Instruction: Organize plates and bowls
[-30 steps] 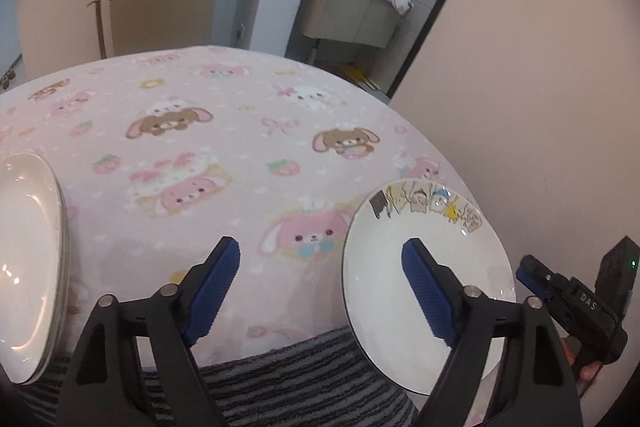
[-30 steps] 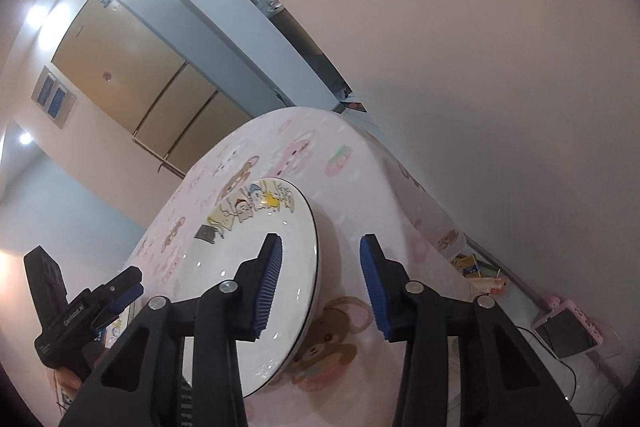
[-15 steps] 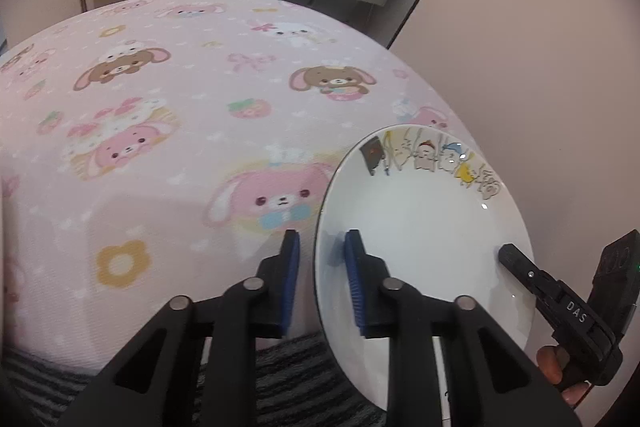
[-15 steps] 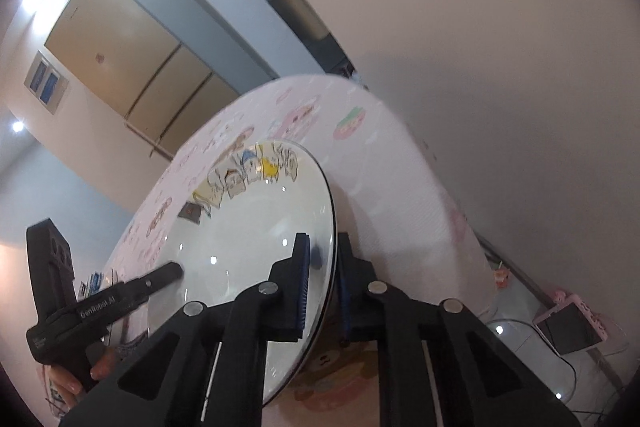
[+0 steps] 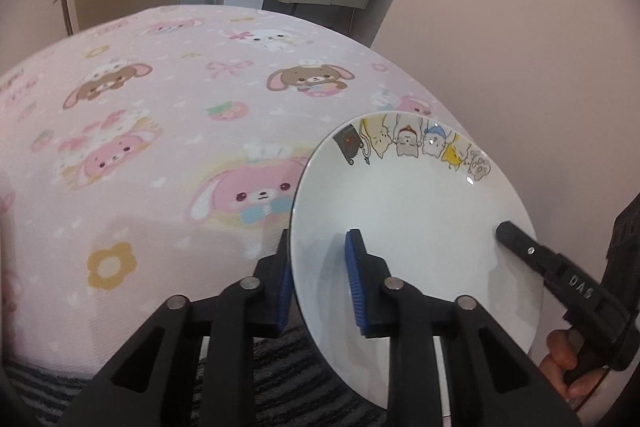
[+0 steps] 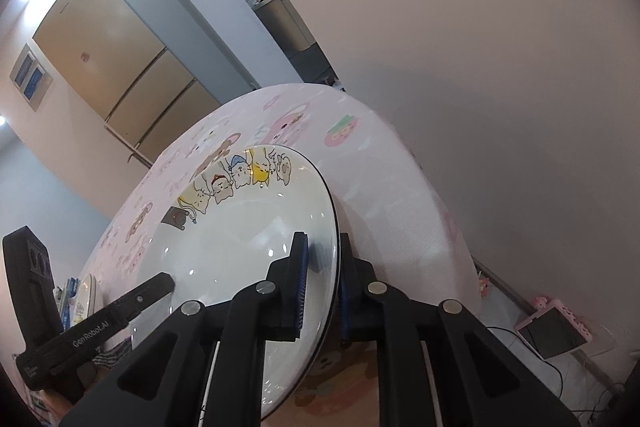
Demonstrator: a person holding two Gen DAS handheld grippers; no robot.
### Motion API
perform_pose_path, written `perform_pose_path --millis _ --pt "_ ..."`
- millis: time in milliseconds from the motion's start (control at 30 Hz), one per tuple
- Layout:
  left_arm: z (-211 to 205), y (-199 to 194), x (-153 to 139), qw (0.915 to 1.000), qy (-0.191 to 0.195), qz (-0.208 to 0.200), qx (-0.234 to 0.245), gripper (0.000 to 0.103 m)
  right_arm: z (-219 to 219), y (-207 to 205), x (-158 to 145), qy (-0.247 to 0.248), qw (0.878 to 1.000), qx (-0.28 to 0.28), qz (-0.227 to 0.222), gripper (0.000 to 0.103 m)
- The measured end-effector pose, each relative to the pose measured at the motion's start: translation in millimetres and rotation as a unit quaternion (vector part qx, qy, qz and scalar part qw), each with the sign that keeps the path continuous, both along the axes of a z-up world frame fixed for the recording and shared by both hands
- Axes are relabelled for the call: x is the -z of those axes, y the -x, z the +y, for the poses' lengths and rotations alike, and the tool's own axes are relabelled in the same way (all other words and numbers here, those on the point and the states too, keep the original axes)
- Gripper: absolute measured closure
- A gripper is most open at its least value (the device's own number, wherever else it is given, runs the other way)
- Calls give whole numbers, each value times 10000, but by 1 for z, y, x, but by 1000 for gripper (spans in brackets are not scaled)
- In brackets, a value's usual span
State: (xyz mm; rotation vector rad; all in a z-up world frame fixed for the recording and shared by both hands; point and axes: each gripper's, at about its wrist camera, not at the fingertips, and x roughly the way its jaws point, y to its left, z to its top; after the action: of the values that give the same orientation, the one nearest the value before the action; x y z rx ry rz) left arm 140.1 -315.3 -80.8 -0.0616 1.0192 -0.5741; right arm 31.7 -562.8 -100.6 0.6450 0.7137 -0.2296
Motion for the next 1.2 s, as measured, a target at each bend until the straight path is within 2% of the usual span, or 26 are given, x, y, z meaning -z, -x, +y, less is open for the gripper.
perform_pose_path --millis 233,367,500,600,767,1000,1200 --pt "0 5 -6 9996 -57 -251 -95 85 -1 -2 1 -158 9999 20 -2 88" --pt "3 5 -9 9992 -76 -330 -227 86 2 1 -10 -79 9999 -13 -94 88" --pt "3 13 -18 9975 92 -692 -71 88 2 5 -24 211 9996 85 -171 88" --pt "5 15 -22 9969 96 -778 -108 88 1 4 -29 48 9997 33 -224 88" --pt "11 16 -35 9962 107 -848 -175 88 10 6 -43 151 9993 18 -328 88" --pt "39 30 -70 9921 204 -1206 -290 88 33 10 -80 277 9971 -266 -656 88" --pt "82 38 -96 9871 393 -1413 -640 88 75 10 -109 531 9930 -576 -881 87"
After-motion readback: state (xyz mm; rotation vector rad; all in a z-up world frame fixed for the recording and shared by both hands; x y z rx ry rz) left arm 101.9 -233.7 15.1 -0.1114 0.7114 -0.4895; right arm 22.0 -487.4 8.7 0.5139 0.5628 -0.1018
